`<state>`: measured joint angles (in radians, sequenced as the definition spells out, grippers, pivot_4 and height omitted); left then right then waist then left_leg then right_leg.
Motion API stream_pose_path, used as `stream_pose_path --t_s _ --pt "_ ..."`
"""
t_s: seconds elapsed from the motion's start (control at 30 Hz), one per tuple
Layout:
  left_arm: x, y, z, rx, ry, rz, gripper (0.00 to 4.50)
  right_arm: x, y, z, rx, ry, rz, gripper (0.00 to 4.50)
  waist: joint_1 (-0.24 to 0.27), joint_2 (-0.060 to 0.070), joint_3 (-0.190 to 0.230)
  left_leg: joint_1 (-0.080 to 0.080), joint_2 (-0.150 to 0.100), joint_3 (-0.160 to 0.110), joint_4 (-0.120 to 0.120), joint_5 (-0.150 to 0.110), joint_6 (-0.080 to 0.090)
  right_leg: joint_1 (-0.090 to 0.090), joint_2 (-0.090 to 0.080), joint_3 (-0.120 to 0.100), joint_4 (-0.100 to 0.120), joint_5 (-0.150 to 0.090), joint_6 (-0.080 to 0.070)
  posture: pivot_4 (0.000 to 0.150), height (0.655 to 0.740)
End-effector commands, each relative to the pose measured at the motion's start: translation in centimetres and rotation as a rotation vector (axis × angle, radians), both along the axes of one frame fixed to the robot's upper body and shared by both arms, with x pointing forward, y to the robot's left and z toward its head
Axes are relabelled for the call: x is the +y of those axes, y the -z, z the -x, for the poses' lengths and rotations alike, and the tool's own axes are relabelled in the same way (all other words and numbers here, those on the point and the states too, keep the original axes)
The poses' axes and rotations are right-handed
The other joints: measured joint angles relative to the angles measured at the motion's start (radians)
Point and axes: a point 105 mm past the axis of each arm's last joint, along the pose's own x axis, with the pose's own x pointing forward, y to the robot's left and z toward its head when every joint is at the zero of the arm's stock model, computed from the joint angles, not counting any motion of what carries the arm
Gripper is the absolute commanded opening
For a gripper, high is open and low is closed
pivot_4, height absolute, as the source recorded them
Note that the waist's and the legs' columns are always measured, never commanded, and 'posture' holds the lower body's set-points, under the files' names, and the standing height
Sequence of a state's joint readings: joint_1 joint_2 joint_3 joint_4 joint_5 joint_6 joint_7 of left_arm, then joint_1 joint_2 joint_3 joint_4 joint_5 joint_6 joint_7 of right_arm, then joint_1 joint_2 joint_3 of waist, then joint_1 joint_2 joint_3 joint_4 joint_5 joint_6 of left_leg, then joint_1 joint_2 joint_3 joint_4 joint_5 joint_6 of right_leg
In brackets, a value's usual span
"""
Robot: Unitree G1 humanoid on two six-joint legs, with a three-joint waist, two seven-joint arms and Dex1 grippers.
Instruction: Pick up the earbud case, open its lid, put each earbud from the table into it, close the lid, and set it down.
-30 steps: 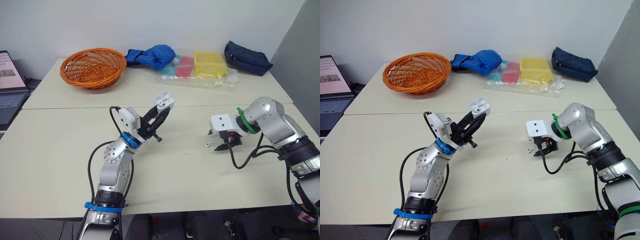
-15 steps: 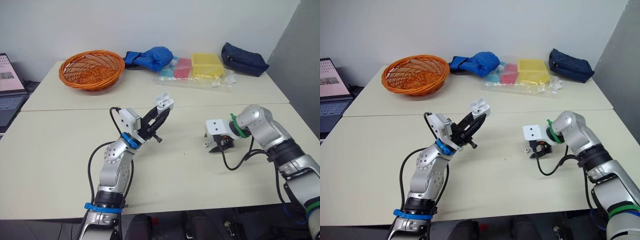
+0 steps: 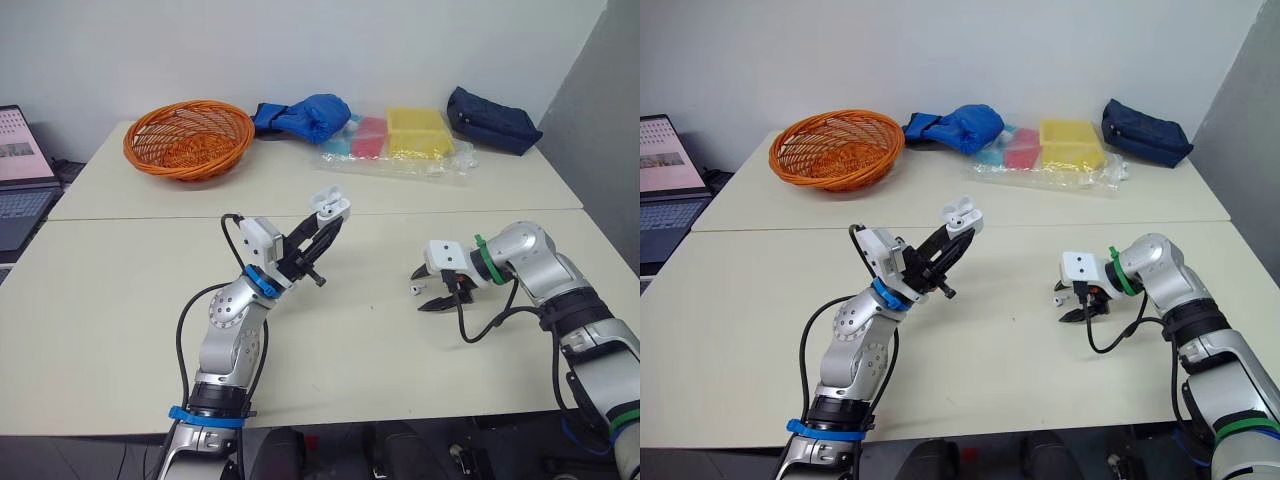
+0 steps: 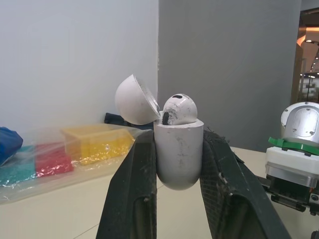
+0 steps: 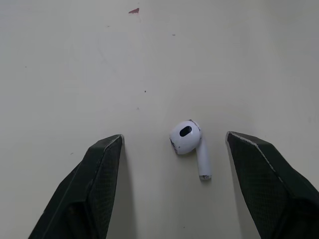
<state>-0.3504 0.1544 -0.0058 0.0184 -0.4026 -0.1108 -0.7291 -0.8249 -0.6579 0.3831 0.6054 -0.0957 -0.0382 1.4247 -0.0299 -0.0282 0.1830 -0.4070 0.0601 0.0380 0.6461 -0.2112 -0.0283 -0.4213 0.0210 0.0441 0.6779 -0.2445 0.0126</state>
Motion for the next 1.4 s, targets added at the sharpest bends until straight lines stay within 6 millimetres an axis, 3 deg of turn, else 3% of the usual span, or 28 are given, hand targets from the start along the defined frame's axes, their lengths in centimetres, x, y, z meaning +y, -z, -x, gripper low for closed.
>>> stream_pose_path --t_s 0.03,0.2,0.3,0.53,0.57,0.77,0.93,1.07,1.17,1.3,1.4 --pt "0.0 -1.4 0.3 -0.057 0.004 0.005 0.77 0.0 -0.6 -0.7 -0.030 0.017 -0.008 3.47 0.000 0.000 0.000 0.000 0.000 0.000 0.000 0.000 0.000 0.000 0.000 0.000 0.000 0.000 0.000 0.150 0.7400" --pt "0.0 -1.4 0.3 -0.054 0.003 0.007 0.77 0.1 -0.3 -0.9 -0.027 0.026 -0.011 3.47 -0.003 0.000 0.000 0.001 0.000 0.001 0.000 0.000 0.000 0.001 0.000 0.001 0.000 0.000 0.000 0.150 0.7400" --pt "-0.1 -1.3 0.4 -0.054 0.004 0.009 0.77 -0.2 -0.1 -0.9 -0.024 0.035 -0.007 2.94 -0.003 0.000 0.000 0.001 0.000 0.001 0.000 0.000 0.000 0.001 0.000 0.001 0.000 0.000 0.000 0.150 0.7400" --pt "-0.2 -1.5 0.3 -0.055 0.007 0.013 0.77 0.2 -0.3 -1.2 -0.029 0.038 -0.025 0.61 -0.003 0.000 0.000 0.005 0.000 0.002 0.000 0.000 0.000 0.002 0.000 0.002 0.001 0.000 0.000 0.150 0.7400" --pt "-0.2 -1.5 0.3 -0.055 0.007 0.013 0.77 0.2 -0.2 -1.2 -0.030 0.037 -0.025 0.45 -0.003 0.000 0.000 0.005 0.000 0.002 0.000 0.000 0.000 0.002 0.000 0.002 0.001 0.000 0.000 0.150 0.7400" --pt "-0.3 -1.5 0.3 -0.054 0.010 0.013 0.77 0.2 -0.5 -1.3 -0.030 0.055 -0.048 0.45 -0.003 0.000 0.000 0.005 0.000 0.002 0.000 0.000 0.000 0.002 0.000 0.003 0.001 0.000 0.000 0.150 0.7400" --pt "-0.3 -1.5 0.4 -0.056 0.008 0.010 0.77 -1.6 -2.1 -0.3 -0.033 0.147 -0.098 0.45 0.002 0.000 0.000 0.004 0.000 0.002 -0.001 0.000 0.000 0.002 0.000 0.002 0.001 0.000 0.000 0.150 0.7400" --pt "0.3 -1.0 0.5 -0.042 -0.005 0.004 0.77 -6.2 -3.9 3.3 -0.063 0.354 -0.112 0.45 0.015 0.000 0.000 -0.003 -0.001 -0.001 -0.001 0.000 0.000 -0.001 -0.002 -0.001 -0.004 -0.001 0.000 0.150 0.7400" --pt "0.5 -0.9 0.7 -0.037 -0.010 0.004 0.77 -10.1 -4.0 6.4 -0.059 0.466 -0.014 0.45 0.024 0.001 0.000 -0.006 -0.002 -0.002 -0.002 -0.001 -0.001 -0.002 -0.003 -0.001 -0.005 -0.004 0.001 0.150 0.7400" --pt "0.6 -0.8 0.9 -0.027 -0.004 0.005 0.77 -13.6 -3.7 8.6 -0.035 0.562 0.096 0.45 0.010 0.000 0.001 -0.003 -0.002 0.000 -0.002 -0.002 -0.002 -0.001 -0.004 -0.001 -0.006 -0.005 0.001 0.150 0.7400" --pt "0.3 -0.4 1.3 -0.011 0.007 0.010 0.77 -16.5 -2.3 9.9 -0.014 0.567 0.239 0.45 0.001 -0.001 0.001 -0.001 -0.003 -0.001 -0.001 -0.002 -0.002 0.001 -0.004 -0.001 -0.004 -0.006 -0.001 0.150 0.7400"
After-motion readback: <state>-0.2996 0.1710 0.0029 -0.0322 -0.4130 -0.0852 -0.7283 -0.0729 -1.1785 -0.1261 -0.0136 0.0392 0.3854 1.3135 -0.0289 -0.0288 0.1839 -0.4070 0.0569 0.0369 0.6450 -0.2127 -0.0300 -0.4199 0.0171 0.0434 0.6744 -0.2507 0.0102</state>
